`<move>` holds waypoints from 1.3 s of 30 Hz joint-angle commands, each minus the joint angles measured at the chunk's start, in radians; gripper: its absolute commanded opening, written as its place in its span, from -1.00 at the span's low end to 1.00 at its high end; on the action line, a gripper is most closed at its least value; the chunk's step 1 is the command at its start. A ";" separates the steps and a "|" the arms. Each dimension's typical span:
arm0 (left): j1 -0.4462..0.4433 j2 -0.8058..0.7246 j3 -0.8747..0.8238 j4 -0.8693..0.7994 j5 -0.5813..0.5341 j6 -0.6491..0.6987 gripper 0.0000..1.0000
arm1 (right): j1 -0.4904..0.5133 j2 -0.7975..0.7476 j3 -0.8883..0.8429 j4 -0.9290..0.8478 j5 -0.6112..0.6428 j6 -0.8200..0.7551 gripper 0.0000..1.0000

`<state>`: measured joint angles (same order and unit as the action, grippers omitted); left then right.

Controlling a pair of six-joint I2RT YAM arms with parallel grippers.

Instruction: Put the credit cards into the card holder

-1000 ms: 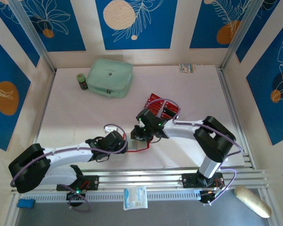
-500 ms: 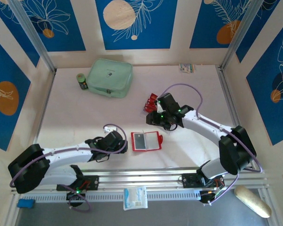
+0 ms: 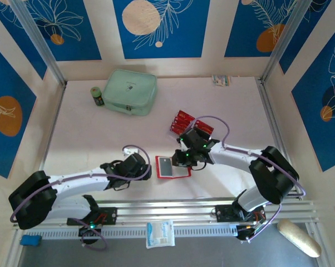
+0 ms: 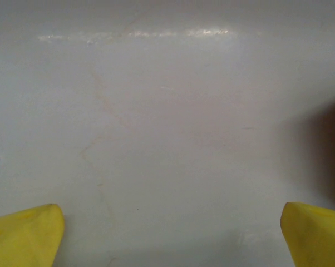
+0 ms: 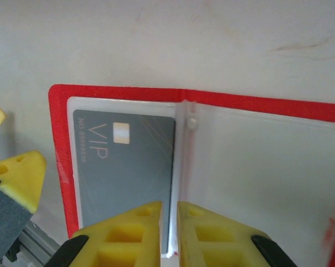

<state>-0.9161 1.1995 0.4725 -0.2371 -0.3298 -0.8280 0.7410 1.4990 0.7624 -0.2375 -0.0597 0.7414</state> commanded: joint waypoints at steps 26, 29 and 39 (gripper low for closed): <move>-0.099 0.201 0.315 -0.033 0.092 -0.012 1.00 | -0.140 0.042 0.025 -0.048 0.017 -0.109 -0.71; -0.110 0.256 0.332 -0.036 0.094 -0.011 1.00 | -0.141 0.063 0.025 -0.042 0.005 -0.117 -0.72; -0.119 0.319 0.336 -0.018 0.095 -0.002 1.00 | -0.129 0.087 -0.016 0.027 -0.055 -0.073 -0.77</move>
<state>-1.0245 1.5150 0.7895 -0.2691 -0.2367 -0.8318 0.6048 1.5818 0.7662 -0.2417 -0.0647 0.6476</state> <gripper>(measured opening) 0.998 0.116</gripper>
